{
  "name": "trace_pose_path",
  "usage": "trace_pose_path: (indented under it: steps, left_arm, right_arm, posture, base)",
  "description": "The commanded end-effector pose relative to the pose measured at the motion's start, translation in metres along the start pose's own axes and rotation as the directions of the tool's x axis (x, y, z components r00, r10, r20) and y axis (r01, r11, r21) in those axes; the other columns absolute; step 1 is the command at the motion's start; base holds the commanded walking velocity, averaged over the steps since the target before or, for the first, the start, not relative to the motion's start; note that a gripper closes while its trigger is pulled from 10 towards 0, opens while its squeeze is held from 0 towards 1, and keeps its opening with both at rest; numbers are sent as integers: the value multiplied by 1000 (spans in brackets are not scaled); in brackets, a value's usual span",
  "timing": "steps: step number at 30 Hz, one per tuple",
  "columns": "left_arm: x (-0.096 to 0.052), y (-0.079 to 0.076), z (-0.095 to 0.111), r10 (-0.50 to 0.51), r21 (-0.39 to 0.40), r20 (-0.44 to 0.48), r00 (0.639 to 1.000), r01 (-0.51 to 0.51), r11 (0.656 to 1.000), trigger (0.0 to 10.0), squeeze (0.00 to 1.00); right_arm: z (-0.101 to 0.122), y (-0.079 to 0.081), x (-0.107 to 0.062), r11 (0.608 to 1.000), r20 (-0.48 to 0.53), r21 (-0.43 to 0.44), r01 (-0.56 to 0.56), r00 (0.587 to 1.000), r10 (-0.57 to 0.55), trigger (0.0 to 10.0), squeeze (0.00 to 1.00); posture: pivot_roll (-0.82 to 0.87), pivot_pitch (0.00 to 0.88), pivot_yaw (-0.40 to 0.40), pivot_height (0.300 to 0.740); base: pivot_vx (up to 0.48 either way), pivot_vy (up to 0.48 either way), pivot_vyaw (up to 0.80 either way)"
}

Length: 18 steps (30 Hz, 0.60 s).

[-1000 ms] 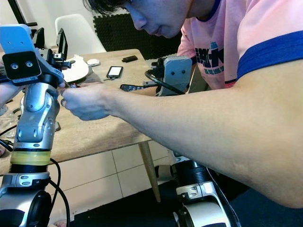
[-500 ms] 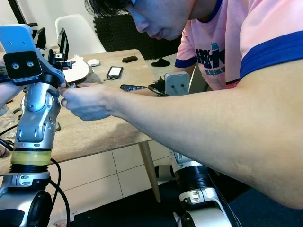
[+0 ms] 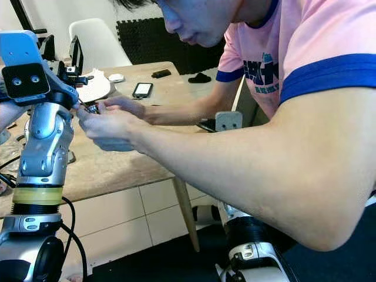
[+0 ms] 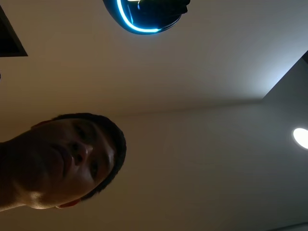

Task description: Restocking fridge

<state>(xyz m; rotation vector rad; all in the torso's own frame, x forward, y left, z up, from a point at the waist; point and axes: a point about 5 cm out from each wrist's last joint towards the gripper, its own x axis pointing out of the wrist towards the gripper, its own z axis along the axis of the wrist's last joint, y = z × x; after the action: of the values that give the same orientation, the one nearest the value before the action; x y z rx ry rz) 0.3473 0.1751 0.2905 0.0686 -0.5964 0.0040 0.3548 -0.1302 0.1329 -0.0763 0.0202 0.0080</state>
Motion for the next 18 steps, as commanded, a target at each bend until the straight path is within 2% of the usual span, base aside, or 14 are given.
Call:
trace_pose_path:
  steps: [1,12,18]
  left_arm:
    - [0,-1,-3,-16,27,-17,1000,17,1000,10000,0]
    - [0,-1,-3,-21,37,-22,1000,22,999,10000,0]
    - [0,-1,-3,-22,40,-24,999,23,999,10000,0]
  right_arm:
    - [-10,-1,-2,1000,-24,9,12,1000,-12,10000,0]
    - [-29,1,-8,1000,-55,17,24,998,-23,10000,0]
    - [-30,1,-7,999,-47,17,33,998,-33,10000,0]
  posture:
    - [30,0,33,740]
    - [39,0,38,740]
    - [38,0,39,740]
  base:
    - [0,0,0]
    - [0,0,0]
    - [0,0,0]
